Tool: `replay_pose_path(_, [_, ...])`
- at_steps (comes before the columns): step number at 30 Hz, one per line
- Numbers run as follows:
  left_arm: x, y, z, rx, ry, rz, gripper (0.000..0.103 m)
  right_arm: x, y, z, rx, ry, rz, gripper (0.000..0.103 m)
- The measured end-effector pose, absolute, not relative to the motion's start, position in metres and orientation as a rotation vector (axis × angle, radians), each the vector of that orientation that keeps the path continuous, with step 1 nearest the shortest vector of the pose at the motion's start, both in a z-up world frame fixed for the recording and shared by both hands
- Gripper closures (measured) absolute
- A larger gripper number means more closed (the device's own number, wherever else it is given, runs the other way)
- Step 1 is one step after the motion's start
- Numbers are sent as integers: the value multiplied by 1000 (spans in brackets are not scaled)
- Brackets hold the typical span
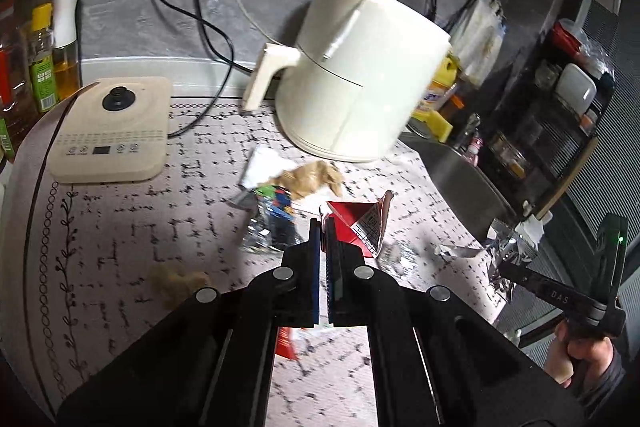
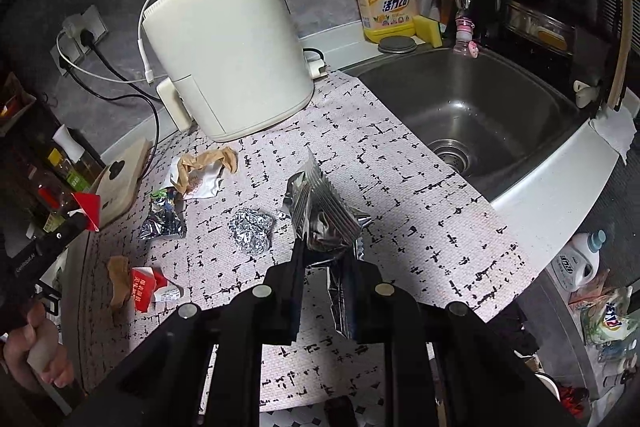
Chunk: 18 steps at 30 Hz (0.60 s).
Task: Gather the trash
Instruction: 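Carry both items over the beige bin and open both tools to drop them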
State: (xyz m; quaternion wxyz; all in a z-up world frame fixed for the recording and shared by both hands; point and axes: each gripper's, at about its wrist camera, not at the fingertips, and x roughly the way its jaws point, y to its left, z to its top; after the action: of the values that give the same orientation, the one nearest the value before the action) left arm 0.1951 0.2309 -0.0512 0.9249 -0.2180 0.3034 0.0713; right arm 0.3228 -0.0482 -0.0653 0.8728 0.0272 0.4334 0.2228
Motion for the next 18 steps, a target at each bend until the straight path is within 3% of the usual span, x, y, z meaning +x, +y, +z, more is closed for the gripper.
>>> replay_pose_path(9, [191, 142, -53, -436, 651, 106, 100, 289, -130, -58, 73, 897, 488, 86])
replay_pose_path(18, [176, 37, -71, -399, 737, 33, 100, 256, -251, -91, 132, 973, 377, 85])
